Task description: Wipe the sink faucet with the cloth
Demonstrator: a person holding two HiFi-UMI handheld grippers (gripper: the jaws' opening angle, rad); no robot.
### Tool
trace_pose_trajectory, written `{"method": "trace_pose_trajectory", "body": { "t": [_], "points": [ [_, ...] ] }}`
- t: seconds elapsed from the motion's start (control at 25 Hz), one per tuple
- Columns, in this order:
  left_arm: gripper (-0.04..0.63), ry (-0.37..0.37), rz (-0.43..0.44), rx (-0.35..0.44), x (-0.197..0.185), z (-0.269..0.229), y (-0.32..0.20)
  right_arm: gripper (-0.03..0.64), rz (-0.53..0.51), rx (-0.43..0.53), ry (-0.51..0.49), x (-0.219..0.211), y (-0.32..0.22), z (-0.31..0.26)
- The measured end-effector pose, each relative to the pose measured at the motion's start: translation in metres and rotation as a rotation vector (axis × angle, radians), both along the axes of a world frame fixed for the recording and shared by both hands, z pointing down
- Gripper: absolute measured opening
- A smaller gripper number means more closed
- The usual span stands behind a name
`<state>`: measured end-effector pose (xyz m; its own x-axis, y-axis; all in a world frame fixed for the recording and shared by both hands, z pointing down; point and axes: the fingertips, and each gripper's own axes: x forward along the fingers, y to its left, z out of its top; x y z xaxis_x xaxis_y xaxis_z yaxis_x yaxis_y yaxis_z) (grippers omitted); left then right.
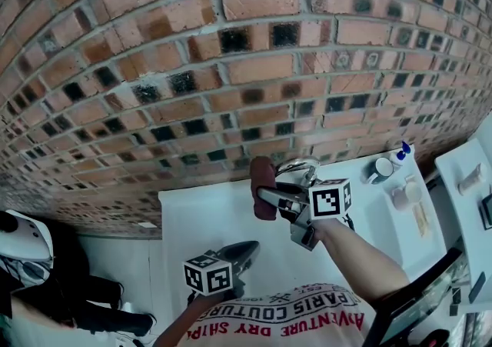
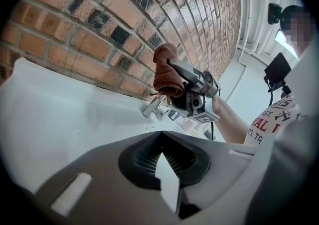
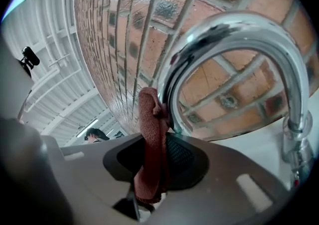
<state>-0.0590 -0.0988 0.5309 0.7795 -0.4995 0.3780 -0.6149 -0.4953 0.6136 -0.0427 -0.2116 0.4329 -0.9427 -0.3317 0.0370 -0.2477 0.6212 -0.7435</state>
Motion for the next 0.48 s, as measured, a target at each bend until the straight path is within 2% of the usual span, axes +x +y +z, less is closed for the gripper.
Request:
{"method": "trace_pose_trajectory", "body": {
  "t": [0.48],
  "points": [
    [0.005, 0.002, -0.006, 0.003, -0.004, -0.001, 0.001, 0.092, 0.019, -0.002, 0.006, 0.010, -0.001, -0.012]
  ]
}}
